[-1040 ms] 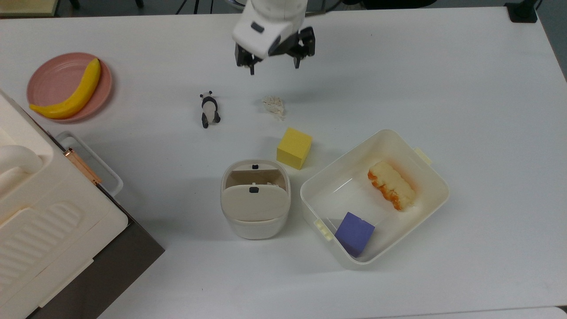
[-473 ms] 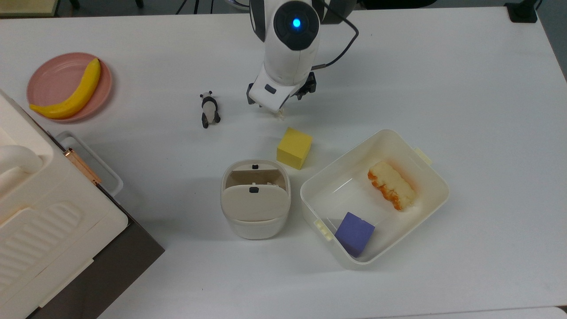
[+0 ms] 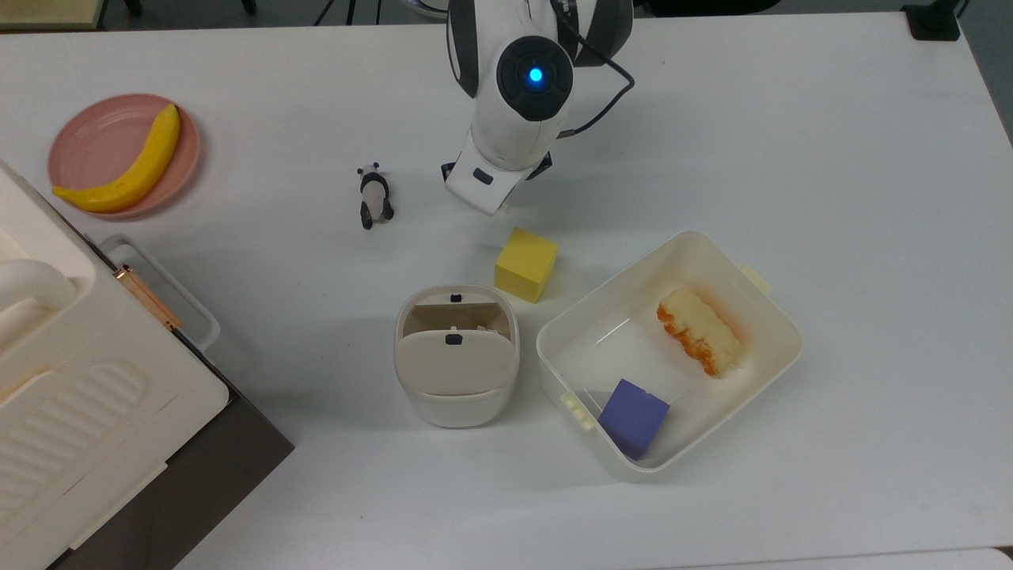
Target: Grab it up and put it in the trash
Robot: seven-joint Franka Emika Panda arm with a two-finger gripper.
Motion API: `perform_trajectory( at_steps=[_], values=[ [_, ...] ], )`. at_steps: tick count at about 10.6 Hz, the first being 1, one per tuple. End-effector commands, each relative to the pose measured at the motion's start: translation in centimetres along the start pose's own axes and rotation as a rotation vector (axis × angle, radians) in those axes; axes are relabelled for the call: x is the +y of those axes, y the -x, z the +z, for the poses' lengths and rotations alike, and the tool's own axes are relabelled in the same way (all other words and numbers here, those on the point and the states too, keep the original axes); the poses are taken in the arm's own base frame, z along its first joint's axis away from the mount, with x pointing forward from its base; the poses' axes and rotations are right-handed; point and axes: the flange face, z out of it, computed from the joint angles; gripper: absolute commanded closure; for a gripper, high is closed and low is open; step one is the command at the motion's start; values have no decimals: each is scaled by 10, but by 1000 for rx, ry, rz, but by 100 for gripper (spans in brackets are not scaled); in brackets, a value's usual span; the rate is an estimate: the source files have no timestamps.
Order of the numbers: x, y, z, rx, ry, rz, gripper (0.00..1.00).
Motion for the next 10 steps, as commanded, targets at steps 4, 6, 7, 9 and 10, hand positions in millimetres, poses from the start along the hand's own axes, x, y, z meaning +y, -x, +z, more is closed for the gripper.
perform_trajectory(
  at_steps=[4, 6, 7, 9, 10],
  values=[
    [5, -1, -37, 73, 23, 18, 87],
    [19, -6, -82, 163, 27, 41, 87],
    [35, -9, -110, 221, 25, 69, 87],
    [63, -10, -167, 344, 26, 118, 86],
    [77, -9, -185, 385, 29, 142, 82]
  ],
)
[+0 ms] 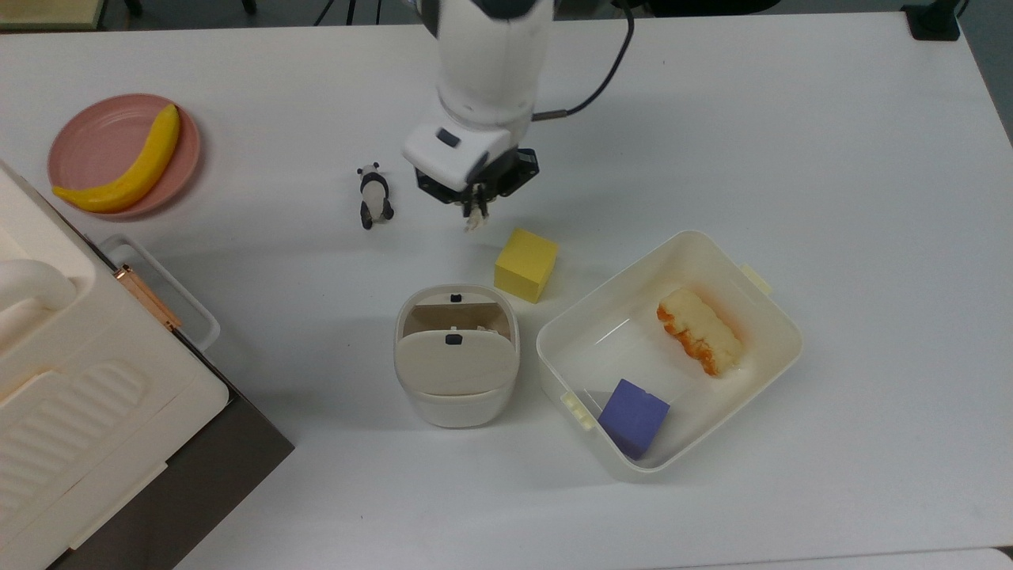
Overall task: Grab it up and put it in the trash
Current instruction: 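Carry the paper scrap over the white trash bin and open the gripper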
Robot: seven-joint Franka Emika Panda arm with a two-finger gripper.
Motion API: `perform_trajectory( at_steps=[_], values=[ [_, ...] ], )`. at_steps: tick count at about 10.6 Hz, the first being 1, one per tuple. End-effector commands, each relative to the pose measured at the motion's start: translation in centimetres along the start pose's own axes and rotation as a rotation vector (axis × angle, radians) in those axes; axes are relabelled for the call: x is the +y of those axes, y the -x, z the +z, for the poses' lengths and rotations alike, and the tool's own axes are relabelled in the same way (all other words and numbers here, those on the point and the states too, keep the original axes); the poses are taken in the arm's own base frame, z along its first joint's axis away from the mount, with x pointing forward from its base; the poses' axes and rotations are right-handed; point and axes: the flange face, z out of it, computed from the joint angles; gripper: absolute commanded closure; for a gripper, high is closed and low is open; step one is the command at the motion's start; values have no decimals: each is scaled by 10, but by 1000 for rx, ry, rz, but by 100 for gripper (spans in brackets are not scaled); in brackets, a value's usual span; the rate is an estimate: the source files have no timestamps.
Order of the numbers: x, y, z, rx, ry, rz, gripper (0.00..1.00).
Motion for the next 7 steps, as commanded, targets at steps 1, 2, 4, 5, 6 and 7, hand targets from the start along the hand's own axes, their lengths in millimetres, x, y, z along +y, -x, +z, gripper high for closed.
perform_trajectory(
  at_steps=[1, 2, 4, 5, 6, 7],
  values=[
    [41, -17, -62, 159, 23, 78, 82],
    [46, -25, -73, 254, 28, 85, 82],
    [53, -46, -74, 445, 37, 89, 81],
    [57, -53, -68, 496, 39, 92, 73],
    [57, -57, -62, 514, 41, 89, 63],
    [57, -58, -60, 514, 41, 89, 51]
  ],
)
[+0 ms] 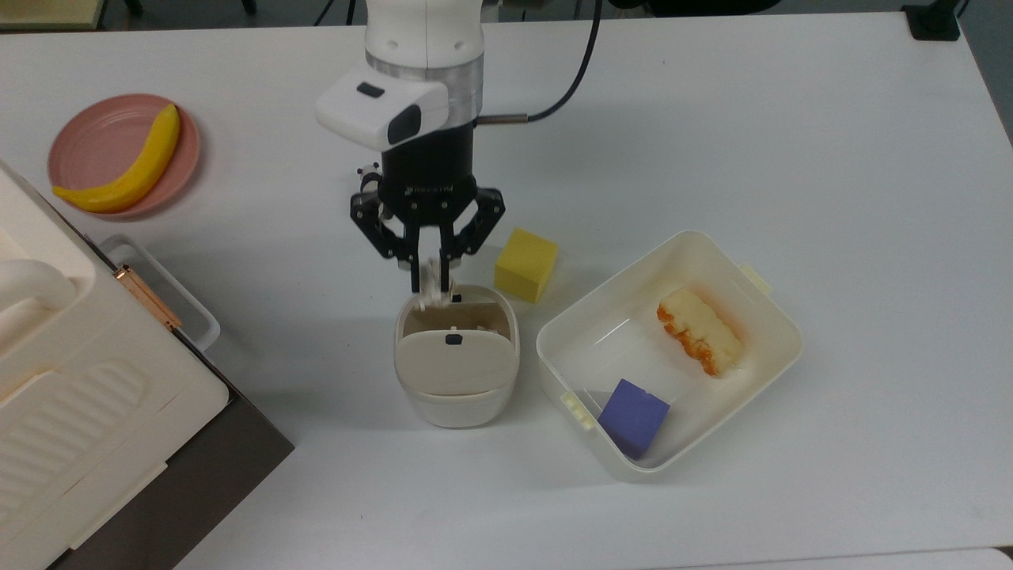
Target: Grab it up and put it in the trash
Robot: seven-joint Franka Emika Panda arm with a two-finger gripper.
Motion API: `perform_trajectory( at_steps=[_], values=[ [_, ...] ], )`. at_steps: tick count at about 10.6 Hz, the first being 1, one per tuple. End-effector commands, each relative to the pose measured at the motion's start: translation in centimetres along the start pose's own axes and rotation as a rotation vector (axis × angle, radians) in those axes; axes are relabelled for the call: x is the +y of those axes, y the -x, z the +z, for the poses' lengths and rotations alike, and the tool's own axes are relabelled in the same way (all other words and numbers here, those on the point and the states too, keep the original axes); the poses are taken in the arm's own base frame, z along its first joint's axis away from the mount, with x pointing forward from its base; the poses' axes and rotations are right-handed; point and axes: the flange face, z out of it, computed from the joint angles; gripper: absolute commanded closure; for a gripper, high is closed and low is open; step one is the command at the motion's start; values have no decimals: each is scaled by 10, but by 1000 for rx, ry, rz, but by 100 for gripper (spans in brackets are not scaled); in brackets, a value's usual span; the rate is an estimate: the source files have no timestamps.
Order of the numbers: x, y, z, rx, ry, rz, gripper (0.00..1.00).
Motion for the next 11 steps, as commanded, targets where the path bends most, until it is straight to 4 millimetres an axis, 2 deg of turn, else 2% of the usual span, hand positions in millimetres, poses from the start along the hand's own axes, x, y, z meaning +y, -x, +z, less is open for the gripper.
perform_trajectory(
  at_steps=[1, 3, 5, 6, 8, 9, 11],
  values=[
    [0, 0, 11, 27, 3, 11, 32],
    [-3, 5, 13, 6, 0, 8, 31],
    [-7, 18, 4, -74, -4, 2, 31],
    [-6, 25, -11, -141, -2, 4, 28],
    [-2, 40, -40, -276, 2, 10, 14],
    [1, 48, -58, -319, 6, 15, 2],
    [7, 68, -93, -390, 18, 29, 0]
  ],
)
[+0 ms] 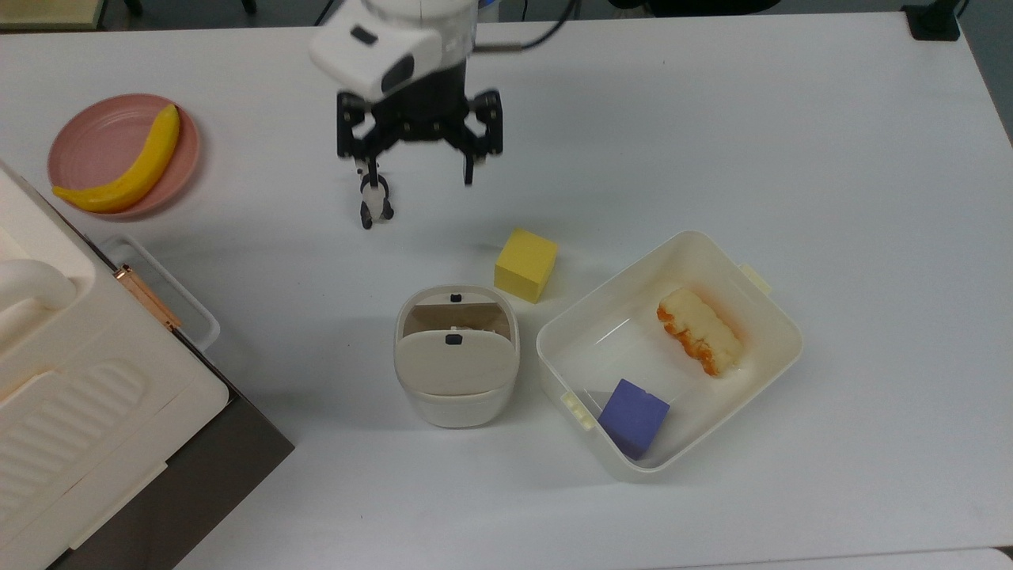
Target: Grab it up and put it in the trash
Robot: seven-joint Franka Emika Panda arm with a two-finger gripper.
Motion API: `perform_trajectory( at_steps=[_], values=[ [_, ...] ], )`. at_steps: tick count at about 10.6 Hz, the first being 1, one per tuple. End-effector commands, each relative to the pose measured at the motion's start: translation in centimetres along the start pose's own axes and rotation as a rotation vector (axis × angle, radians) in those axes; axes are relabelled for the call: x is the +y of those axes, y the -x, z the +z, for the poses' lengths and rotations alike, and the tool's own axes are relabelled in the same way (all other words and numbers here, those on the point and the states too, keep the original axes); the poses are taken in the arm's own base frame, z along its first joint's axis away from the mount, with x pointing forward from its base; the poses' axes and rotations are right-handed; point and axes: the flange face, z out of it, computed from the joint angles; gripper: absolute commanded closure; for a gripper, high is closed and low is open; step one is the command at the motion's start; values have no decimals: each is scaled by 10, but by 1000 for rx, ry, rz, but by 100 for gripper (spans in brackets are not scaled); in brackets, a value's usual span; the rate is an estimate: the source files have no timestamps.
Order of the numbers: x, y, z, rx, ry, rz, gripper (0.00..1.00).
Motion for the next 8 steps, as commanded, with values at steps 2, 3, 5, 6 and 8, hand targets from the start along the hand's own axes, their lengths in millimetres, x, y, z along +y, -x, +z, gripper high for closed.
perform_trajectory(
  at_steps=[2, 3, 5, 6, 8],
  values=[
    [3, 70, -50, -114, 20, 74, 0],
    [3, 77, -54, -114, 21, 76, 0],
    [1, 86, -60, -144, 21, 74, 0],
    [0, 88, -60, -159, 22, 74, 0],
    [-1, 88, -60, -164, 13, 76, 0]
  ],
)
